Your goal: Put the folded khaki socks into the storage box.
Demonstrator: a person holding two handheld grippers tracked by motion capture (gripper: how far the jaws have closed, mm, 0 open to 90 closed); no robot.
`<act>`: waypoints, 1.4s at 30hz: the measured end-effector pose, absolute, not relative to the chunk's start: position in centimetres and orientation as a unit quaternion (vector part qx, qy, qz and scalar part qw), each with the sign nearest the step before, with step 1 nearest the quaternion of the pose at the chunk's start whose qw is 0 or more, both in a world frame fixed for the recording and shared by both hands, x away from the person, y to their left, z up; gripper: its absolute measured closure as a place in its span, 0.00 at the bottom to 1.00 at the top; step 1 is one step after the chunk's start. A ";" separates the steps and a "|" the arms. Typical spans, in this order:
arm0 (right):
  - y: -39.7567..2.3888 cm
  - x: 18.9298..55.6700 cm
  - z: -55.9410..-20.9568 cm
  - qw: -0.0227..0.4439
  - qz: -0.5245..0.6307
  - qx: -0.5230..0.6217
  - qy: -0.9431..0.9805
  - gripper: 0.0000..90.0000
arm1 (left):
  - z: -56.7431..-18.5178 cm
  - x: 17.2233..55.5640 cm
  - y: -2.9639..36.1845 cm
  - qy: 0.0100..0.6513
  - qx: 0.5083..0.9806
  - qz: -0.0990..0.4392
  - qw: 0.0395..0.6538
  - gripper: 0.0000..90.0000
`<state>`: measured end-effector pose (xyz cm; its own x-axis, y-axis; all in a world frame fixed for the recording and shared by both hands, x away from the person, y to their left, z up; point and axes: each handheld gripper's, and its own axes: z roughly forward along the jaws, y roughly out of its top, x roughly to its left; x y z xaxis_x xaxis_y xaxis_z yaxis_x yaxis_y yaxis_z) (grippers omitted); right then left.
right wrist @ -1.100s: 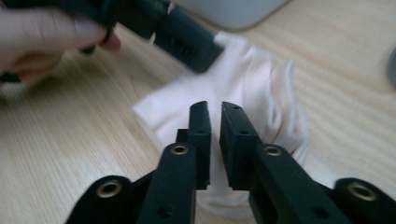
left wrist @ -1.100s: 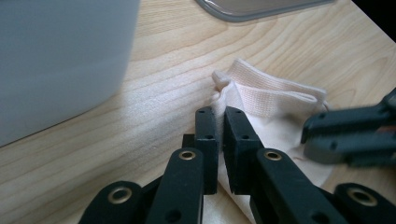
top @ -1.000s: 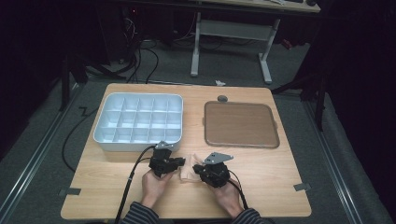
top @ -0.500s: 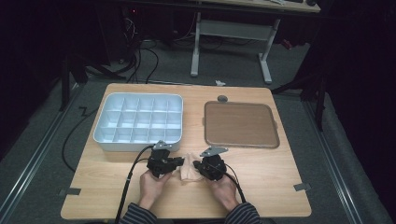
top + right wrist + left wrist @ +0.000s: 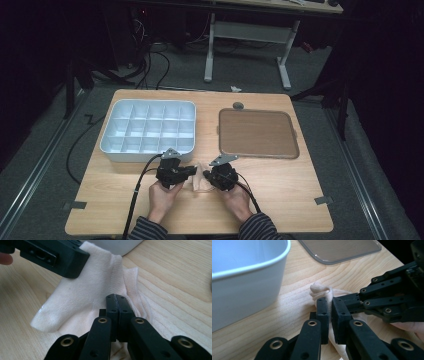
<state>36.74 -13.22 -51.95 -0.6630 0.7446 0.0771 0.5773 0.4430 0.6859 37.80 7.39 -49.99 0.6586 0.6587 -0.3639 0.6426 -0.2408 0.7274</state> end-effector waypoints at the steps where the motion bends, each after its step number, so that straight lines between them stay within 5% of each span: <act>1: -13.1 36.8 -51.9 0.116 0.351 0.392 0.842 1.00 | -49.9 37.8 7.5 0.411 0.787 0.010 0.461 0.95; 15: -10.3 37.5 -51.6 0.096 0.342 0.346 0.868 1.00 | -49.3 37.8 8.6 0.417 0.771 0.013 0.481 0.96; 25: -13.2 35.9 -49.6 0.143 0.380 0.364 0.838 0.89 | -49.1 37.5 8.8 0.420 0.775 0.032 0.471 0.96; 34: -14.7 35.5 -51.1 0.115 0.381 0.399 0.826 0.75 | -49.2 37.4 8.3 0.416 0.778 0.033 0.470 0.96; 42: -14.0 35.7 -52.3 0.098 0.369 0.397 0.835 0.87 | -49.0 37.3 7.9 0.410 0.783 0.033 0.466 0.96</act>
<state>35.68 -14.03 -52.25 -0.6658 0.7349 0.1288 0.5895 0.4124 0.6946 37.30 7.94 -49.03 0.6615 0.6734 -0.3300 0.6110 -0.2290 0.7578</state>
